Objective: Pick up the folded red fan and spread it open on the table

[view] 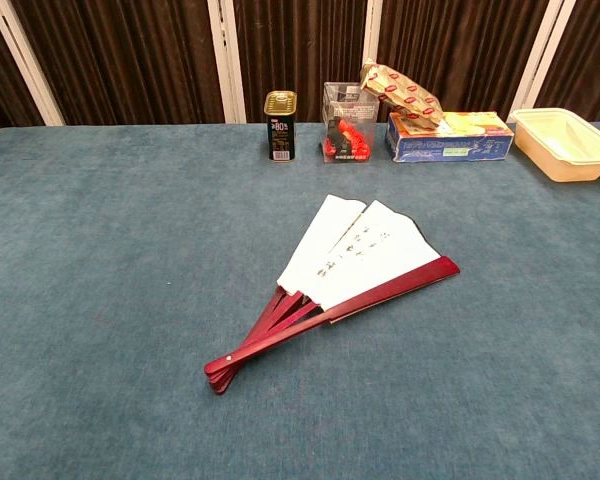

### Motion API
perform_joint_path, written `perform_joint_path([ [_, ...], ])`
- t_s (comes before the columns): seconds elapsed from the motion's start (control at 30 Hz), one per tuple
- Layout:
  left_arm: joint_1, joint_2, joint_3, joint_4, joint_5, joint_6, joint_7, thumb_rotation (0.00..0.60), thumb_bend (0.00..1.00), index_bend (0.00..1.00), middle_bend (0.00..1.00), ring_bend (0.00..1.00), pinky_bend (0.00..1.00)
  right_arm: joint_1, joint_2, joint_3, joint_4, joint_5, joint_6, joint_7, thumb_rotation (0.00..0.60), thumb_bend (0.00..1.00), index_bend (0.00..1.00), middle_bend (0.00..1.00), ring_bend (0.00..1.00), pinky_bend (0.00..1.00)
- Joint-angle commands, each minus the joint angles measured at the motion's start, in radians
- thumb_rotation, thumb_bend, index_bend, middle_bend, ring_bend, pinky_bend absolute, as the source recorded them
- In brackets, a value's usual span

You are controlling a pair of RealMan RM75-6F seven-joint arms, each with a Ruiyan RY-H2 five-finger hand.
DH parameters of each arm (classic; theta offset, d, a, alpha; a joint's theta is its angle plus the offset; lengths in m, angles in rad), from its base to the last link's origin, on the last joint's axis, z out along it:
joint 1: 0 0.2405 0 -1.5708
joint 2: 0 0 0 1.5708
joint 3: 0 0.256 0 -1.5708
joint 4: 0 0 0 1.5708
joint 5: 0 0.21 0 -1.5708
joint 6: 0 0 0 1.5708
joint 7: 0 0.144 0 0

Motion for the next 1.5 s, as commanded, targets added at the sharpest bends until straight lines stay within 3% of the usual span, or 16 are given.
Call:
perform_joint_path([
  [0.03, 0.0, 0.0, 0.0, 0.0, 0.0, 0.0, 0.001, 0.6, 0.0, 0.0, 0.0, 0.0, 0.0, 0.0, 0.0, 0.0, 0.0, 0.001, -0.001, -0.001, 0.6, 0.3, 0.0, 0.0, 0.0, 0.0],
  [0.67, -0.001, -0.001, 0.003, 0.005, 0.007, 0.0, 0.003, 0.6, 0.0, 0.0, 0.0, 0.0, 0.0, 0.008, -0.001, -0.008, -0.003, -0.017, -0.011, 0.008, 0.6, 0.3, 0.0, 0.0, 0.0, 0.0],
  [0.93, 0.0, -0.001, 0.003, 0.004, 0.007, 0.001, 0.004, 0.6, 0.0, 0.0, 0.0, 0.0, 0.0, 0.053, -0.019, -0.033, 0.051, -0.151, -0.014, 0.118, 0.6, 0.3, 0.0, 0.0, 0.0, 0.0],
  [1.0, -0.001, -0.001, 0.004, 0.004, 0.01, 0.002, 0.008, 0.6, 0.0, 0.0, 0.0, 0.0, 0.0, 0.07, -0.03, -0.035, 0.068, -0.176, -0.02, 0.154, 0.6, 0.3, 0.02, 0.0, 0.0, 0.0],
  [1.17, 0.001, -0.004, 0.005, 0.003, 0.013, 0.005, 0.022, 0.6, 0.0, 0.0, 0.0, 0.0, 0.0, 0.117, -0.096, -0.02, 0.118, -0.208, -0.034, 0.202, 0.6, 0.3, 0.23, 0.01, 0.0, 0.0],
  [1.27, 0.001, -0.006, 0.005, 0.001, 0.012, 0.004, 0.03, 0.6, 0.0, 0.0, 0.0, 0.0, 0.0, 0.136, -0.143, -0.015, 0.139, -0.212, -0.049, 0.202, 0.6, 0.3, 0.29, 0.03, 0.0, 0.0],
  [1.5, 0.0, -0.009, 0.005, -0.001, 0.012, 0.003, 0.044, 0.6, 0.0, 0.0, 0.0, 0.0, 0.0, 0.179, -0.269, -0.017, 0.181, -0.225, -0.096, 0.168, 0.6, 0.3, 0.35, 0.07, 0.01, 0.0],
])
